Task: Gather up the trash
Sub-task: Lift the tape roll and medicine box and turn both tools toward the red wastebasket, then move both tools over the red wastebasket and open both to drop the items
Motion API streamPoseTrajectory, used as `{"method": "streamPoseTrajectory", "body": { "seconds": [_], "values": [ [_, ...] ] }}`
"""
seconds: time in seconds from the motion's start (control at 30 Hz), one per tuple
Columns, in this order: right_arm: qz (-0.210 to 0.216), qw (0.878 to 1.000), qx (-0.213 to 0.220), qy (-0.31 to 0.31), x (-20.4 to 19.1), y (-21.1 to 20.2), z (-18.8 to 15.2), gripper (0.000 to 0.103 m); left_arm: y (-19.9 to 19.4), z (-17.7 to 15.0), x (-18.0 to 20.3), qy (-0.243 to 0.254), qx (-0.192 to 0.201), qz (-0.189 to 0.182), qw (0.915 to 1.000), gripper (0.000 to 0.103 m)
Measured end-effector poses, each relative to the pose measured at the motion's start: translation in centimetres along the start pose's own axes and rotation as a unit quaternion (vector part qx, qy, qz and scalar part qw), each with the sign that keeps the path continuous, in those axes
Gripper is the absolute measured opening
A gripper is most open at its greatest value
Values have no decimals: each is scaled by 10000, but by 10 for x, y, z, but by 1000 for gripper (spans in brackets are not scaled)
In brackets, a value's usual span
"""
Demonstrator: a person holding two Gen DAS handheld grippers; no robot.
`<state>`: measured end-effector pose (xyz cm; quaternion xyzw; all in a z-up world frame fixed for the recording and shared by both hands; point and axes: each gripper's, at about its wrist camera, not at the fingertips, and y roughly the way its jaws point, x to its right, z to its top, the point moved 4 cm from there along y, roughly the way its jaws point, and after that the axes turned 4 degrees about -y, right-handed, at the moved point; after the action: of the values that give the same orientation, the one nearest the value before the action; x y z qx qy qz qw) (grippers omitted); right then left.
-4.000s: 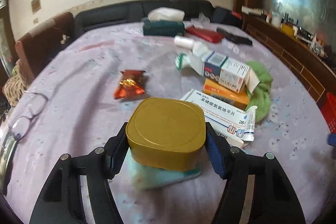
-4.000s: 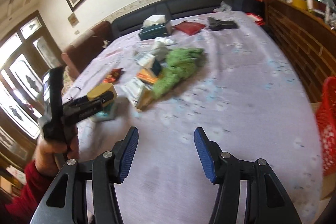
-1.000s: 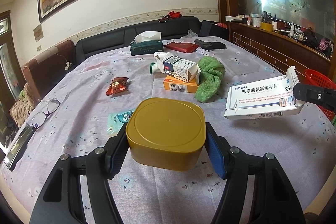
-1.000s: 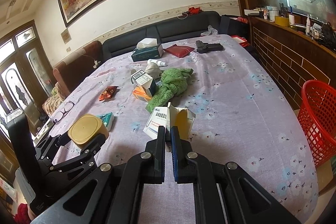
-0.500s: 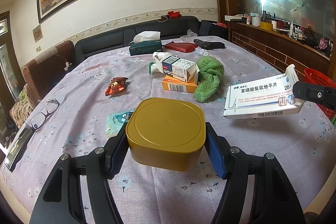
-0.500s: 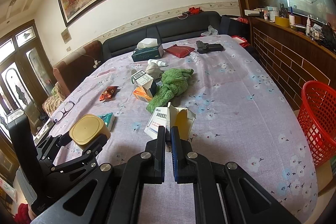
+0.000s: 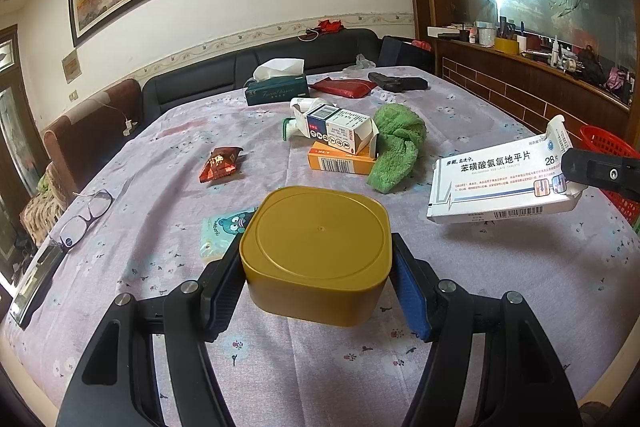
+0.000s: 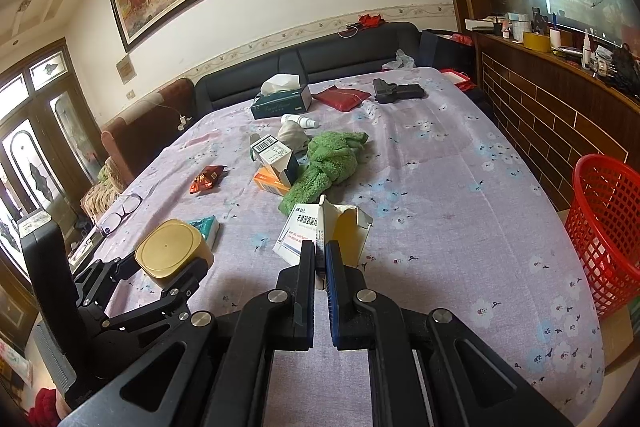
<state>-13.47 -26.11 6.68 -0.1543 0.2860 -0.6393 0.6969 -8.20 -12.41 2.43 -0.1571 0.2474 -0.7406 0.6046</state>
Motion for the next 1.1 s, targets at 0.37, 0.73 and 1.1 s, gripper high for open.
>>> {"method": "streamPoseTrajectory", "body": {
  "seconds": [0.37,0.73,1.1],
  "values": [
    [-21,10000,42,51,4,-4,0,6,2,-2,2,33,-30,-4,10000,67],
    [-87,9996,158,234,22,-16,1,6,7,0,15,168,-76,-80,9998,67],
    [-390,9962,484,606,68,-44,8,6,7,17,51,381,-125,-495,9980,67]
  ]
}}
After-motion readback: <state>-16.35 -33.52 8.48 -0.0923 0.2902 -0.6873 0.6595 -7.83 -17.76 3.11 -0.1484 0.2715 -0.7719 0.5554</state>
